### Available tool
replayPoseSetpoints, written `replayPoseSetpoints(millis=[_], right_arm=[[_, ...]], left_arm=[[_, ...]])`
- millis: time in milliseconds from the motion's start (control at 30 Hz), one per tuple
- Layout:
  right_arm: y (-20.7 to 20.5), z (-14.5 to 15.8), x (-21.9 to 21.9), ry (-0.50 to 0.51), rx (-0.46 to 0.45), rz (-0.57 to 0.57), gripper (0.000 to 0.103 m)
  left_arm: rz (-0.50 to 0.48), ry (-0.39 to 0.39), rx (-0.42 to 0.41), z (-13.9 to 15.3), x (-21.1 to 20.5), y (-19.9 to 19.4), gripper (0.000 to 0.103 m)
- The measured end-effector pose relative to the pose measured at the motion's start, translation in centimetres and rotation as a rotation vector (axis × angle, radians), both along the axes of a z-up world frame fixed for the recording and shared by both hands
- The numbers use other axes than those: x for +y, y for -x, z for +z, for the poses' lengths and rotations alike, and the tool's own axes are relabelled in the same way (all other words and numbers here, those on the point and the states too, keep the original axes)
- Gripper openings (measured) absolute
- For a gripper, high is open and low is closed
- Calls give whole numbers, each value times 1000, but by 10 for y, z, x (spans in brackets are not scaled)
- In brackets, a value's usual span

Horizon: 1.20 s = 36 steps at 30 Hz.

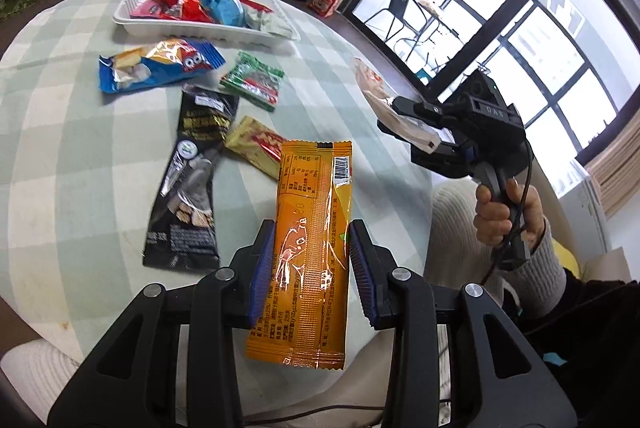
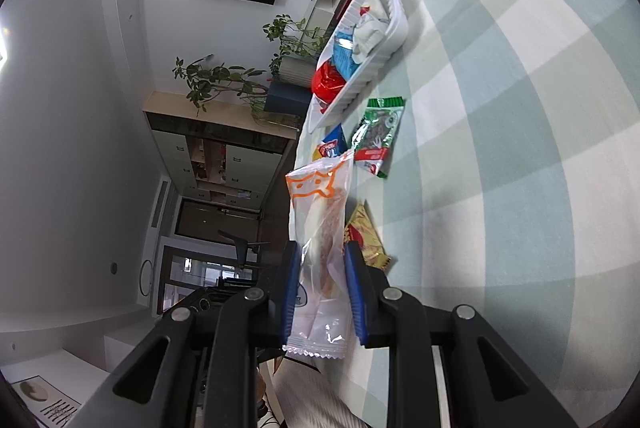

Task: Organize snacks
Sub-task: 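Lift the orange bar with the left tool while the right tool carries the clear packet to the tray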

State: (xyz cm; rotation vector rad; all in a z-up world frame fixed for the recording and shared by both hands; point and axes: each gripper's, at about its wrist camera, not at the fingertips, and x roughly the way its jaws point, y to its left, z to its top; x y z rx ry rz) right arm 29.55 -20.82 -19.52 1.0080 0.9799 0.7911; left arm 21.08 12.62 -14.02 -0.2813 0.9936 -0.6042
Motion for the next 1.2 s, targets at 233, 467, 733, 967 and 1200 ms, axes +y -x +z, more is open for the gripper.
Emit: replayPoseSetpoints(millis=[233, 467, 733, 967, 1200], right_arm=[[-13, 9, 3, -21, -16, -6, 26], [-32, 18, 3, -41, -29, -16, 26], [-63, 27, 7, -51, -46, -31, 26], [-98, 34, 10, -53, -56, -48, 26], [-143, 37, 23, -35, -70, -47, 26]], left_arm=[[48, 27, -22, 13, 18, -20, 34], [87, 41, -37, 24, 28, -49, 34], [138, 56, -54, 36, 45, -94, 34], [185, 45, -59, 39, 58, -132, 34], [227, 36, -66, 42, 71, -176, 34]])
